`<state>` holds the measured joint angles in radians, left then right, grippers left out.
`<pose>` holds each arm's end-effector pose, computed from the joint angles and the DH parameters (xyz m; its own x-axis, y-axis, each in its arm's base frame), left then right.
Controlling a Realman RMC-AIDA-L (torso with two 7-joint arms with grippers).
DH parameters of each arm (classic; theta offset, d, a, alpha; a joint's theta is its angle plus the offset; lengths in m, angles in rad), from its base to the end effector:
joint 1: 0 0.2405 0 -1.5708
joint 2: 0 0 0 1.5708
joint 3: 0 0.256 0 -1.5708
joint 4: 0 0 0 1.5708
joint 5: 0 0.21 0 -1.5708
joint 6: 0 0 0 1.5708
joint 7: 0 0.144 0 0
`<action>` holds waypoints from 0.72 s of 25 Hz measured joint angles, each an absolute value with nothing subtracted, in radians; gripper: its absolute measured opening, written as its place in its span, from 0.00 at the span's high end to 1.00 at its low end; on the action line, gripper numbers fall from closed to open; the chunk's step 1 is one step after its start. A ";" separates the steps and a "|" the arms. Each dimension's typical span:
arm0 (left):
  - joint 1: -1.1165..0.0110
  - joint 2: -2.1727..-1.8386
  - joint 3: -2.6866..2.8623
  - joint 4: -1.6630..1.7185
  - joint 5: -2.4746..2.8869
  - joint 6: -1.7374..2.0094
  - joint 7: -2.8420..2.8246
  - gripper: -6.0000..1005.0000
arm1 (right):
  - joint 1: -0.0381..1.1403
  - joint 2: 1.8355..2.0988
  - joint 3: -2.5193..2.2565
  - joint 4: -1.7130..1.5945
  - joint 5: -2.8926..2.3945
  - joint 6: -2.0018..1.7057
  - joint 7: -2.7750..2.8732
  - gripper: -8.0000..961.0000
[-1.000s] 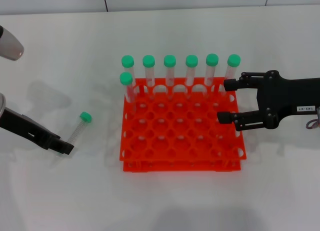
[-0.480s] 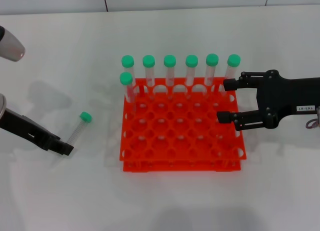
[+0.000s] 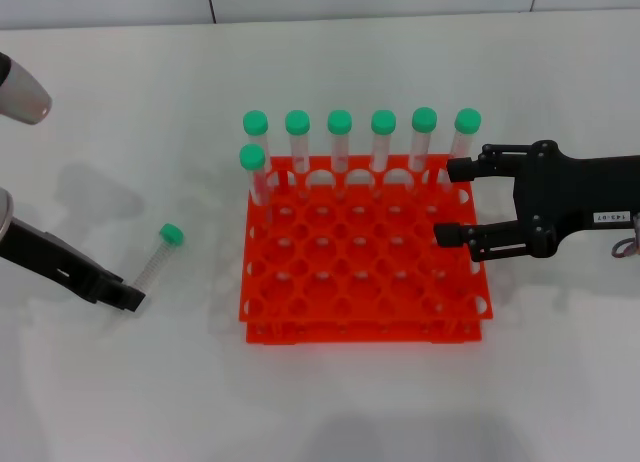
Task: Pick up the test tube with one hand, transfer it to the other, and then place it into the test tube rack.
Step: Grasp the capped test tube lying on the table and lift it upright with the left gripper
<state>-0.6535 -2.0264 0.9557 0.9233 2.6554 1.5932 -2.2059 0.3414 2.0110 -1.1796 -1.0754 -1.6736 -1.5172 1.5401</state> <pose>-0.2750 0.3502 0.0247 0.6132 0.7649 -0.1970 0.7040 -0.6424 -0.3030 0.2173 0.3161 0.0258 0.8796 -0.1668 -0.4454 -0.2624 -0.9512 -0.1620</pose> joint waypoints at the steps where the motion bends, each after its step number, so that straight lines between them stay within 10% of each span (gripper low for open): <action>1: -0.653 -2.026 0.956 0.921 2.655 1.594 -2.206 0.57 | 0.342 2.011 -1.180 -1.075 -1.674 -1.517 1.540 0.16; 18: -0.658 -2.026 0.962 0.916 2.655 1.599 -2.206 0.63 | 0.342 2.011 -1.180 -1.075 -1.674 -1.517 1.539 0.16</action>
<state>-0.6579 -2.0263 0.9620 0.9158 2.6553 1.5987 -2.2059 0.3415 2.0110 -1.1796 -1.0753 -1.6736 -1.5171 1.5385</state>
